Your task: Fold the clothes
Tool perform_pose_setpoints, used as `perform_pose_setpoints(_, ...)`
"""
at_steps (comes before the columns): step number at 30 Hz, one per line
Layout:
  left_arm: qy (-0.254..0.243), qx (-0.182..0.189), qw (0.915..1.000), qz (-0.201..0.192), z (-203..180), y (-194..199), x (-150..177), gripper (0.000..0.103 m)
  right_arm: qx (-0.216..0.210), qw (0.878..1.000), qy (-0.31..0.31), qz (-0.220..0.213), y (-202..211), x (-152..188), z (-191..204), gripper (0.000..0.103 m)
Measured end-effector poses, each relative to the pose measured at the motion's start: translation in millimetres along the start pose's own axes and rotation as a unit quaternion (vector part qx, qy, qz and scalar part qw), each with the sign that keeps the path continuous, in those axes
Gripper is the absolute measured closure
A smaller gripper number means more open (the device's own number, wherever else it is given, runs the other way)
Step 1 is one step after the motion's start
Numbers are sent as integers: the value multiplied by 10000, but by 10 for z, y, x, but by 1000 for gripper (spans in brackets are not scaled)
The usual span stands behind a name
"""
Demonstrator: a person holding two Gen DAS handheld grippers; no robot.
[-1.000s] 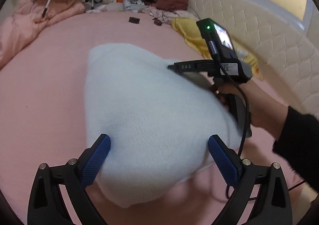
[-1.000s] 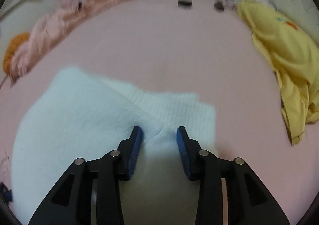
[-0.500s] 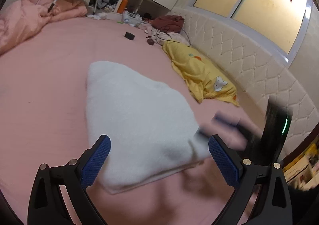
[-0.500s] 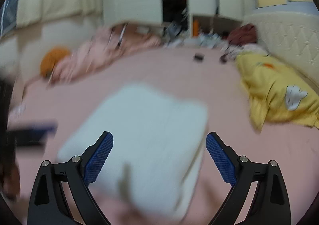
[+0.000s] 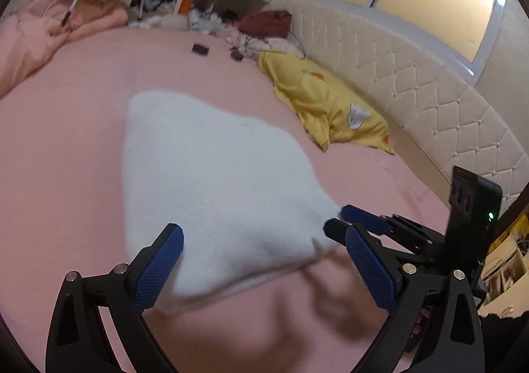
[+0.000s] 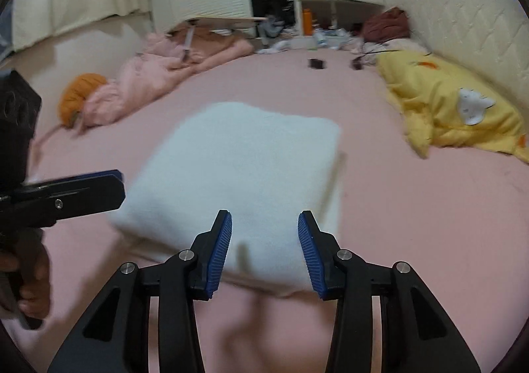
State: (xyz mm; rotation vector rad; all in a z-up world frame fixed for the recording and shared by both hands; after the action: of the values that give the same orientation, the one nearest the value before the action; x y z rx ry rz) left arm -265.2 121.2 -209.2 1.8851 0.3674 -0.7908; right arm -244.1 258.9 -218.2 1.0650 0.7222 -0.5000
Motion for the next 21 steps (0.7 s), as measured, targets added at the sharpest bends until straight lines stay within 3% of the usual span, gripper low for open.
perform_pose_setpoints(3, 205, 72, 9991, 353, 91, -204, 168, 4, 213, 9989, -44, 424, -285, 190, -151, 65)
perform_pose_setpoints(5, 265, 49, 9989, 374, 127, -317, 223, 4, 489, 9979, 63, 420, -381, 302, -268, 67)
perform_pose_setpoints(9, -563, -533, 9960, 449, -38, -391, 301, 4, 407, 9981, -191, 432, -353, 287, -319, 67)
perform_pose_setpoints(14, -51, -286, 9994, 180, 36, -10, 281, 4, 260, 9988, -381, 191, 4, 213, -135, 69)
perform_pose_setpoints(18, -108, -606, 9966, 555, 191, -344, 432, 4, 431, 9954, -629, 586, -232, 494, -280, 69)
perform_pose_setpoints(21, -471, -909, 9920, 735, 154, -505, 470, 0, 620, 9936, -600, 736, -365, 582, -361, 69)
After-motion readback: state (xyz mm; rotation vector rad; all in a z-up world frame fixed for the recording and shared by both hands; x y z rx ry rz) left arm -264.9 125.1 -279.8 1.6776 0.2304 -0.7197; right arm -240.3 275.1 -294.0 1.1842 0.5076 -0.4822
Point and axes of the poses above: each gripper's, at about its wrist camera, not at the fingertips, and y roughly against the way its jaws point, z to its left, x to its underside, the point moved 9 cm from there along -y, roughly the way its jaws point, and after that the axes turned 14 degrees about -x, right-handed, at the moved point
